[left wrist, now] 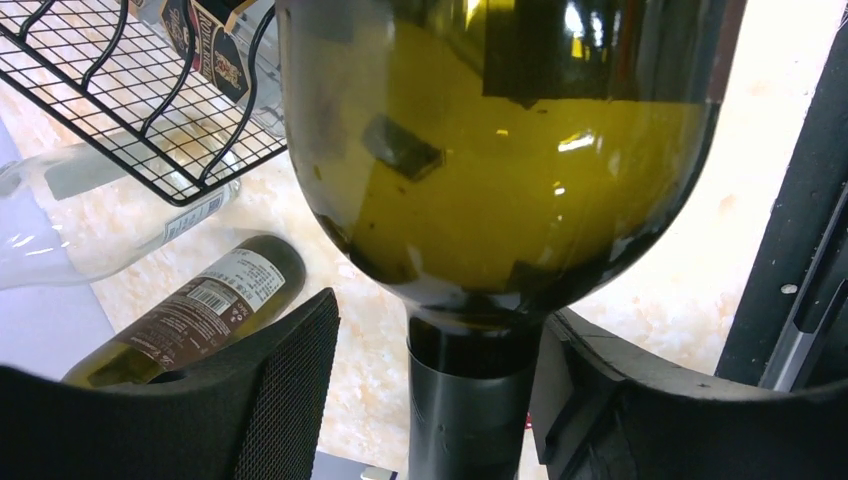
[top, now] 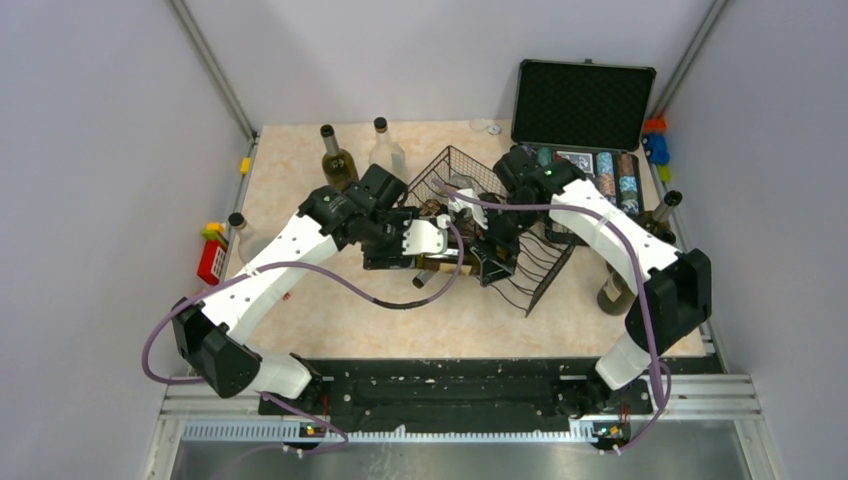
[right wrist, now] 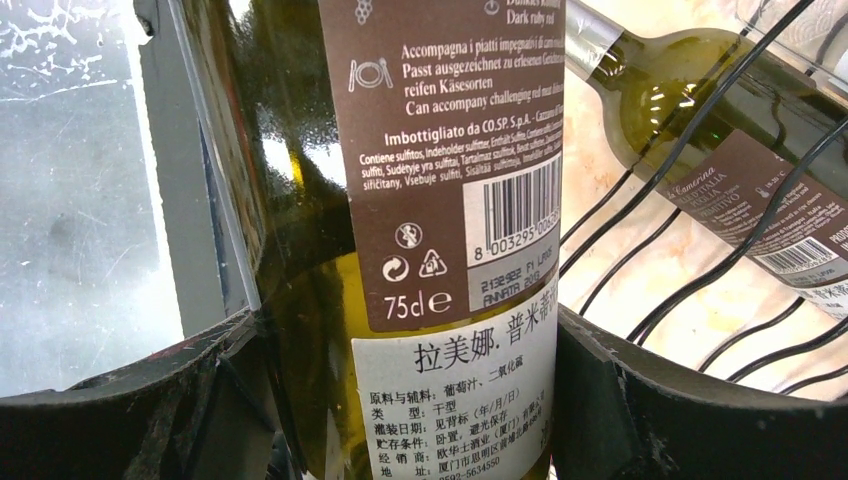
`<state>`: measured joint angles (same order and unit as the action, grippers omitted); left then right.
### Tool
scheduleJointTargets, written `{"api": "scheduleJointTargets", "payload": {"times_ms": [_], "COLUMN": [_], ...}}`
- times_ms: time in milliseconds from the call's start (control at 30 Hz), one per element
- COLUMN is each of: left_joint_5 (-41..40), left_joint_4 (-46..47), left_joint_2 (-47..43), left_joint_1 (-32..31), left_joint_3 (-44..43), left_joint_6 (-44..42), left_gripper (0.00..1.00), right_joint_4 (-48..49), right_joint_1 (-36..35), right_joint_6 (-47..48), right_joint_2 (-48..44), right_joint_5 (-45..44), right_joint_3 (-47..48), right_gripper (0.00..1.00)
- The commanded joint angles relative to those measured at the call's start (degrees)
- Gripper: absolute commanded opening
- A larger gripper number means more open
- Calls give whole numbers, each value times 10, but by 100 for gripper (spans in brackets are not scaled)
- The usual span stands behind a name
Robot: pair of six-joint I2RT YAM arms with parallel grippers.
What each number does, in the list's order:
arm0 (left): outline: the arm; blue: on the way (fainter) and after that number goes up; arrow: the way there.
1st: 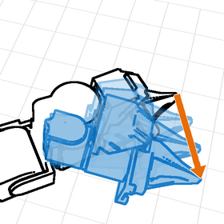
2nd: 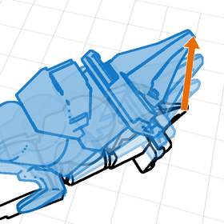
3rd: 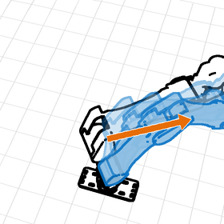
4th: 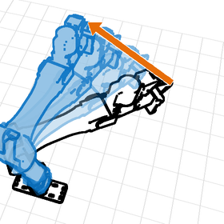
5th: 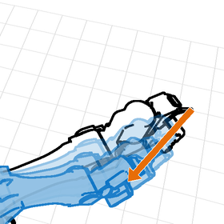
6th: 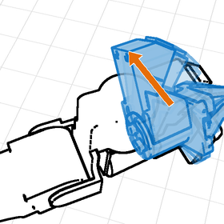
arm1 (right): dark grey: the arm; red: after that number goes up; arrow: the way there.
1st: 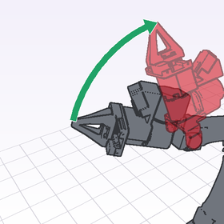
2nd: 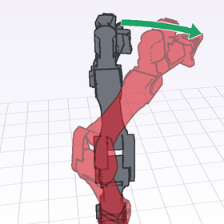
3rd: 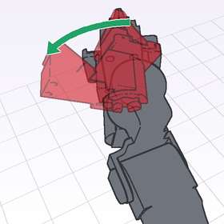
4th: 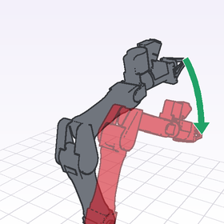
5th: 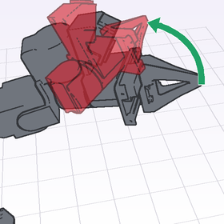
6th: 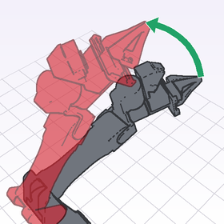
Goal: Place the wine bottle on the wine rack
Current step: Pick up the wine bottle from the center of the board.
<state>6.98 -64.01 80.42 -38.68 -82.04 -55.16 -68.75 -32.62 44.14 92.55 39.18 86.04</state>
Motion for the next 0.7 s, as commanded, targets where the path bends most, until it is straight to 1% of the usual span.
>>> {"api": "scheduleJointTargets", "payload": {"times_ms": [0, 167, 267, 333, 400, 500, 533, 567, 600, 667], "left_joint_5": [13, 22, 28, 29, 24, 12, 9, 6, 4, 3], "left_joint_4": [23, 26, 29, 29, 27, 27, 28, 29, 29, 27], "left_joint_2": [-7, -6, -5, -4, -4, -6, -8, -10, -12, -17], "left_joint_1": [3, 3, 3, 3, 2, 2, 3, 3, 3, 4], "left_joint_3": [5, 3, 4, 4, 8, 12, 13, 12, 11, 8], "left_joint_6": [12, 13, 12, 12, 12, 14, 18, 24, 27, 35], "left_gripper": [68, 60, 52, 43, 31, 7, 1, 0, 0, 0], "right_joint_4": [11, 8, 10, 9, 6, 7, 9, 10, 11, 14], "right_joint_1": [9, 9, 9, 9, 9, 9, 9, 9, 9, 9], "right_joint_6": [25, 27, 25, 25, 26, 26, 25, 23, 22, 16], "right_joint_2": [-3, -1, -1, -1, 0, -2, -2, -2, -2, -2], "right_joint_5": [77, 83, 86, 86, 86, 83, 81, 80, 77, 68], "right_joint_3": [38, 40, 40, 40, 41, 40, 40, 40, 41, 43], "right_gripper": [0, 0, 0, 0, 0, 0, 0, 0, 3, 16]}}
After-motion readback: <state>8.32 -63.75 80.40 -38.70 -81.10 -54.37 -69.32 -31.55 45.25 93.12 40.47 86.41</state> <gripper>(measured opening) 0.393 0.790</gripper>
